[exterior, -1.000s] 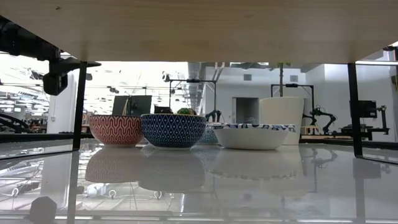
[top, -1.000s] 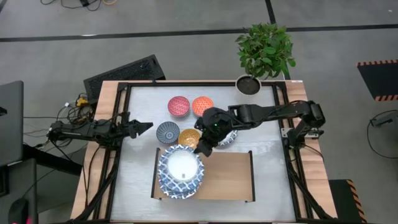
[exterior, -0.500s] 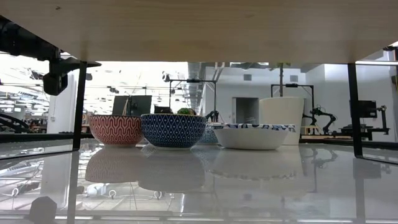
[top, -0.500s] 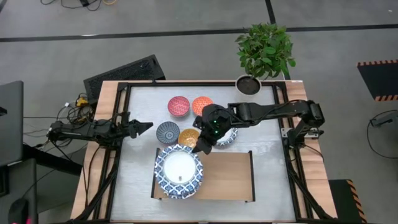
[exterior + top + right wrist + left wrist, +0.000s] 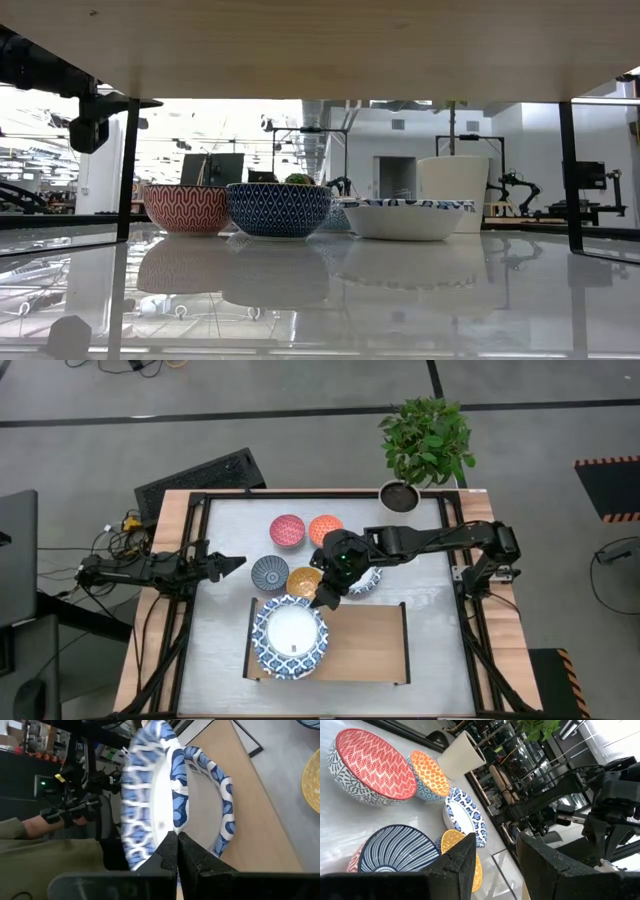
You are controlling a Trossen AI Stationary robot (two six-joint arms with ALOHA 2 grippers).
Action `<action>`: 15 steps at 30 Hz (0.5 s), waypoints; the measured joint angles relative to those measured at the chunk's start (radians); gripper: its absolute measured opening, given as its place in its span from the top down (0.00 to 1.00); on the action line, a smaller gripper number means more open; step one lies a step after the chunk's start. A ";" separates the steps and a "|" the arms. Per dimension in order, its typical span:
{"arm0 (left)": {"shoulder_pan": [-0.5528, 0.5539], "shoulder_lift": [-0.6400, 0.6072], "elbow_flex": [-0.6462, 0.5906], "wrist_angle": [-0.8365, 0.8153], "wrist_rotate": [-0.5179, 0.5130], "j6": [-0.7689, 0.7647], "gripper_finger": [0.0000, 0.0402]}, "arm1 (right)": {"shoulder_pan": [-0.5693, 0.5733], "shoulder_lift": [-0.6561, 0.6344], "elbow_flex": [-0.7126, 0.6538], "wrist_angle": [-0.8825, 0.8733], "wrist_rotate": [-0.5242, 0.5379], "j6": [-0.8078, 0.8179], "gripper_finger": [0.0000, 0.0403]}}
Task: Place and stack bowls onto a shelf
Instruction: Stack the white patterned bowl on top of the other white patterned bowl on the shelf
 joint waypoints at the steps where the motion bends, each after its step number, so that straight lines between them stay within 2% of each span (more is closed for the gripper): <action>1: 0.000 0.000 0.000 0.000 0.000 0.000 0.68 | 0.000 0.000 0.000 -0.008 -0.006 0.000 0.94; 15: 0.000 0.000 0.000 0.000 -0.002 0.000 0.68 | 0.013 0.000 0.000 -0.010 -0.019 -0.018 0.87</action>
